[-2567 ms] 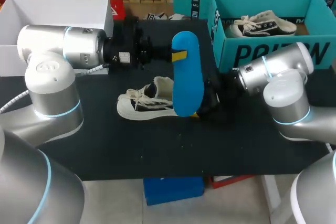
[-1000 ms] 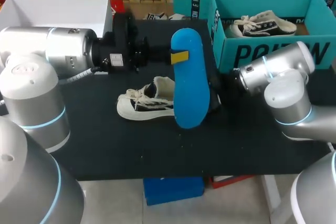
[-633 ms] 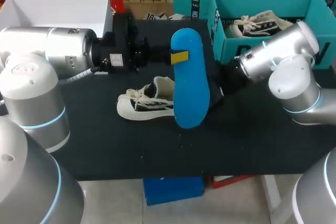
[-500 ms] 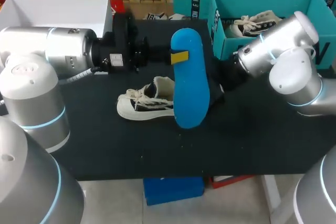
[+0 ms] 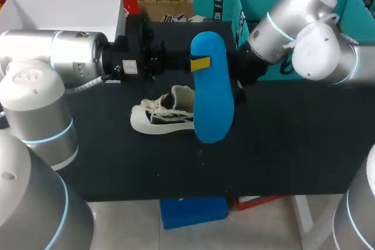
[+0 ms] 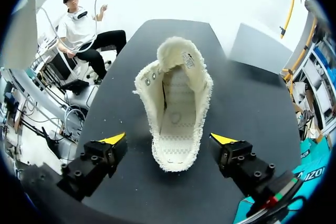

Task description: Take the shoe out of the shoebox, open the shoe tongue, remove and reinsert the insole, then place the shoe into the shoebox

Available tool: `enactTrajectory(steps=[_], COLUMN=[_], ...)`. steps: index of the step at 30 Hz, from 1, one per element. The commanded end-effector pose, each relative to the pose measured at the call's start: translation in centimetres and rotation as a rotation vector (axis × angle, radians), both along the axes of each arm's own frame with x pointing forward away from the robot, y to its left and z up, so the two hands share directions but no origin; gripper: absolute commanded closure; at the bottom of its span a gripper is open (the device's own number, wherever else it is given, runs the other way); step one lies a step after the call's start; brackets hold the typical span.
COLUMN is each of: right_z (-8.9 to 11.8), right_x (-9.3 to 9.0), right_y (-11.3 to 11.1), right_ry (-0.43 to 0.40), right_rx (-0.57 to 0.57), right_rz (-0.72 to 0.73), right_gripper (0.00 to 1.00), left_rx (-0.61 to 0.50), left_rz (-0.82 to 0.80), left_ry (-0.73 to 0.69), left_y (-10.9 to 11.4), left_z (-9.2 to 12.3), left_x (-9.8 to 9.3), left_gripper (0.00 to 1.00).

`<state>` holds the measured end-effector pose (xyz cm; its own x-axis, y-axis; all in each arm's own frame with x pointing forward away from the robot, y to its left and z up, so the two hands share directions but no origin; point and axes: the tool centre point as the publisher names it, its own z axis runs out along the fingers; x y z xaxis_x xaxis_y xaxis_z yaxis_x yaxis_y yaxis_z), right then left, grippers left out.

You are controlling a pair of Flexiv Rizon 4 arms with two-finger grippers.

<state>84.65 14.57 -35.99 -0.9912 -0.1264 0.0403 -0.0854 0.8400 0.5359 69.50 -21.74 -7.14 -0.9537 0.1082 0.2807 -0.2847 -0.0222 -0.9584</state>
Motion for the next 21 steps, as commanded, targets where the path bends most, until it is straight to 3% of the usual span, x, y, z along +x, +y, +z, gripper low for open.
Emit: enactTrajectory(steps=[1, 21], right_z=[0.7, 2.3], right_x=[0.1, 1.6], right_y=[0.3, 1.8], right_ry=[-0.014, -0.02], right_rx=[-0.173, -0.321], right_rz=[0.009, 0.005], right_gripper=[0.0, 0.0], left_rx=[-0.001, -0.001], left_rz=[0.008, 0.008], left_ry=[-0.001, -0.001], left_y=[-0.2, -0.2], left_z=[-0.1, -0.1], left_x=[-0.1, -0.1], left_gripper=[1.0, 1.0])
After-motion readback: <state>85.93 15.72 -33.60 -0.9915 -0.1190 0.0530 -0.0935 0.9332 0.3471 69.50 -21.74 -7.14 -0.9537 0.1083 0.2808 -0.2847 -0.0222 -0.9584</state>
